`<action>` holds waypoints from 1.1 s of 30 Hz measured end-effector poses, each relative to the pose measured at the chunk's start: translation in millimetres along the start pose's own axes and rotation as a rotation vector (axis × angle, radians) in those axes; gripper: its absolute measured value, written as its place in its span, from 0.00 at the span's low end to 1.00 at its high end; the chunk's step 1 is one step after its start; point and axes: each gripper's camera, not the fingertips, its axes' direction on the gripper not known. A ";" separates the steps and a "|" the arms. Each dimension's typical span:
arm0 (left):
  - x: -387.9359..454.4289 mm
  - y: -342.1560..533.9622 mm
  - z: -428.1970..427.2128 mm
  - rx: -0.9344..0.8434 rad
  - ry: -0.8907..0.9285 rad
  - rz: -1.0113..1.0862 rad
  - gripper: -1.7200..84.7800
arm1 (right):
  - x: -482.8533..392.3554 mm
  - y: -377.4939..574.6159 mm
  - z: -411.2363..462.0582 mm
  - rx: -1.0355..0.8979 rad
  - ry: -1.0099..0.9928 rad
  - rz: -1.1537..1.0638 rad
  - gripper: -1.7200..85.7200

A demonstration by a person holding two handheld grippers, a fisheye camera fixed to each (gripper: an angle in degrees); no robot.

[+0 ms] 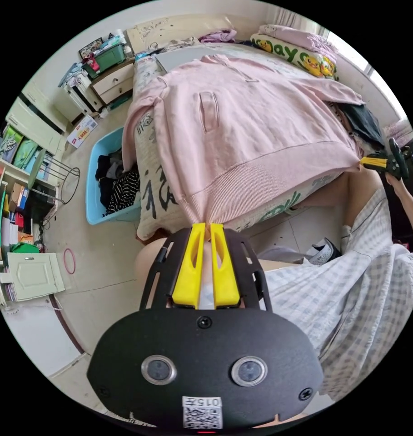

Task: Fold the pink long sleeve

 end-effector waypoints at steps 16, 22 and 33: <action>-140.7 45.8 19.0 0.238 0.410 -0.460 0.15 | 159.9 17.2 -21.0 0.244 -0.595 0.548 0.18; -152.4 29.4 59.3 0.168 0.502 -0.549 0.05 | 163.9 -11.3 -1.8 0.159 -0.714 0.586 0.07; -148.3 23.1 29.3 0.067 0.348 -0.483 0.02 | 187.1 12.9 -15.0 0.044 -0.481 0.590 0.02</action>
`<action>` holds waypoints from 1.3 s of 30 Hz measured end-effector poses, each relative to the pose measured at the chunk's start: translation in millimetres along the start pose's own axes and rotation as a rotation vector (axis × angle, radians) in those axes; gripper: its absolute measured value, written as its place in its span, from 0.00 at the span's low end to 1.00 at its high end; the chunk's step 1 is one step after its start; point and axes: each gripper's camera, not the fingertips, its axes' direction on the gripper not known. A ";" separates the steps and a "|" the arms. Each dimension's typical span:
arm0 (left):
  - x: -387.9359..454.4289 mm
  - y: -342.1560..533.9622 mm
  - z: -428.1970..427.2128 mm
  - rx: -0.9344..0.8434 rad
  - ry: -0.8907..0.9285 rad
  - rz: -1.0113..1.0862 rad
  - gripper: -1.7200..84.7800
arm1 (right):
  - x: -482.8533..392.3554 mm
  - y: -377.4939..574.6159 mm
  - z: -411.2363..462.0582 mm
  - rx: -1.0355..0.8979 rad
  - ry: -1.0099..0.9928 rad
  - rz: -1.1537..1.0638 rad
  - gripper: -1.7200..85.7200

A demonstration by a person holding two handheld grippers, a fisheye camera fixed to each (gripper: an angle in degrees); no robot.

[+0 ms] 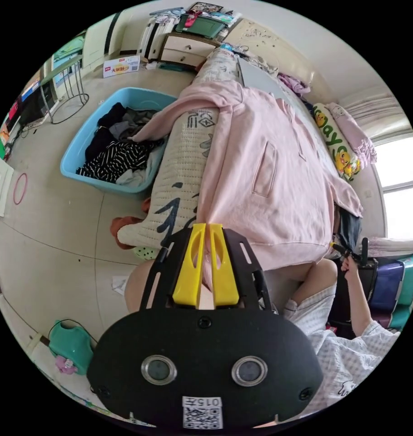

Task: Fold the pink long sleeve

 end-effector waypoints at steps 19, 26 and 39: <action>90.9 -13.5 -40.6 -0.053 -0.191 0.107 0.04 | -47.3 7.3 3.6 -0.011 0.391 -0.167 0.04; 134.2 0.2 -103.0 0.047 -0.294 0.171 0.07 | 31.6 11.7 -49.6 -0.007 -0.102 -0.036 0.07; 379.4 -7.3 -41.3 0.090 -0.072 0.608 0.13 | 208.1 17.1 -199.2 0.660 -0.210 0.452 0.12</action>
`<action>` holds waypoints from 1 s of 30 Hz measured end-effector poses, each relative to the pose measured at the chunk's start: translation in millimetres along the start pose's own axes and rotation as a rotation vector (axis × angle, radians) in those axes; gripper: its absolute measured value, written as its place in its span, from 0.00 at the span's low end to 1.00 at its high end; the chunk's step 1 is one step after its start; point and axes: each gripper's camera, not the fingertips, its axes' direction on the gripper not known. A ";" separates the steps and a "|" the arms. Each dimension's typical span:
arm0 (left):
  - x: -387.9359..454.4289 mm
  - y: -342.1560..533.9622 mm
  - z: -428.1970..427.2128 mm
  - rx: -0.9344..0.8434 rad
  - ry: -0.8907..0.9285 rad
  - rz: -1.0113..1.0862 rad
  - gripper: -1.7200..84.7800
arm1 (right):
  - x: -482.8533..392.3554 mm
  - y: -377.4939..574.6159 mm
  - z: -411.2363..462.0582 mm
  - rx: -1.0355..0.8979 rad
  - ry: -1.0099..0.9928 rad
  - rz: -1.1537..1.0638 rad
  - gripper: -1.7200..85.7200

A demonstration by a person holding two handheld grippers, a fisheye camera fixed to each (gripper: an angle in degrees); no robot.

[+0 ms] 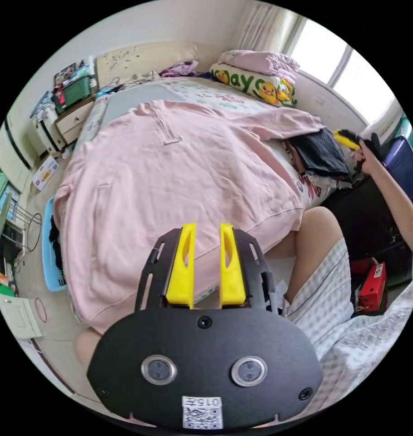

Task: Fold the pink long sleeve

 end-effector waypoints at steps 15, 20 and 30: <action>7.4 -23.7 39.3 -0.120 -0.092 0.105 0.12 | 52.0 -58.6 71.6 0.104 0.066 0.321 0.06; -11.1 -20.2 45.5 -0.115 -0.092 0.099 0.12 | 44.3 -46.4 73.3 0.163 -0.016 0.317 0.03; -163.9 24.5 43.8 0.266 0.895 -0.388 0.20 | -174.8 176.0 57.5 -0.055 -0.431 -0.744 0.02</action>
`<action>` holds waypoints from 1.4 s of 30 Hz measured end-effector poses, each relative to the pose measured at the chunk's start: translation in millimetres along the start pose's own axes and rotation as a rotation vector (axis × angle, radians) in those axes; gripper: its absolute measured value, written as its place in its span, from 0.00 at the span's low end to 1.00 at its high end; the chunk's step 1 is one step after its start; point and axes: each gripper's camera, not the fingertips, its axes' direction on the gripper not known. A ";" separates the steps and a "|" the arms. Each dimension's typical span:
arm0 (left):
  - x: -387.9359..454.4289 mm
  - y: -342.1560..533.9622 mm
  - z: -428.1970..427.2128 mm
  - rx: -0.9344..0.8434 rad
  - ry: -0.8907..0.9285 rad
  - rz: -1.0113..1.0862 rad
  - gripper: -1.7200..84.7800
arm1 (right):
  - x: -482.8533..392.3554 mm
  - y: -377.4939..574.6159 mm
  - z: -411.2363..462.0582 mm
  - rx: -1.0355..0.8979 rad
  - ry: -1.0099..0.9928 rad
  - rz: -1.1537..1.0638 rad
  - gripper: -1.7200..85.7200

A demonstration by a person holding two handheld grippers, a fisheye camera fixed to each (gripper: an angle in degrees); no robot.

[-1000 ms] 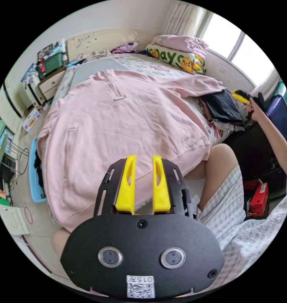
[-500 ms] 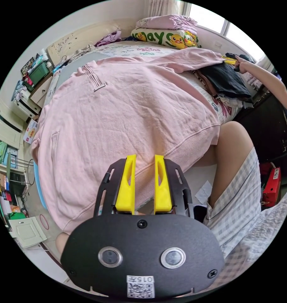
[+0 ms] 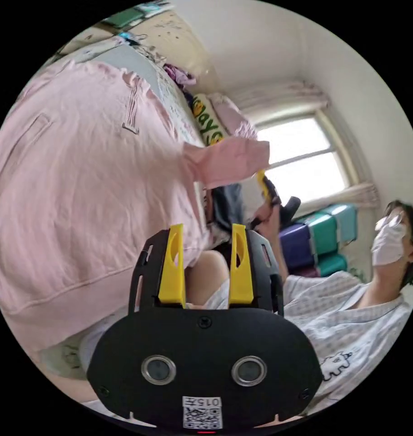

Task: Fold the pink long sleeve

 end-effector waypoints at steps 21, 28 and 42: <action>-72.9 -11.5 -42.9 0.158 0.039 -0.137 0.02 | -166.6 137.1 120.5 -0.241 0.050 -0.103 0.03; -35.3 17.7 -131.6 0.260 -0.206 -0.063 0.02 | -165.9 140.9 124.6 -0.222 -0.061 -0.036 0.05; 31.8 -3.5 -166.7 0.244 -0.579 -0.068 0.05 | -34.3 100.4 127.4 -0.223 0.332 0.116 0.10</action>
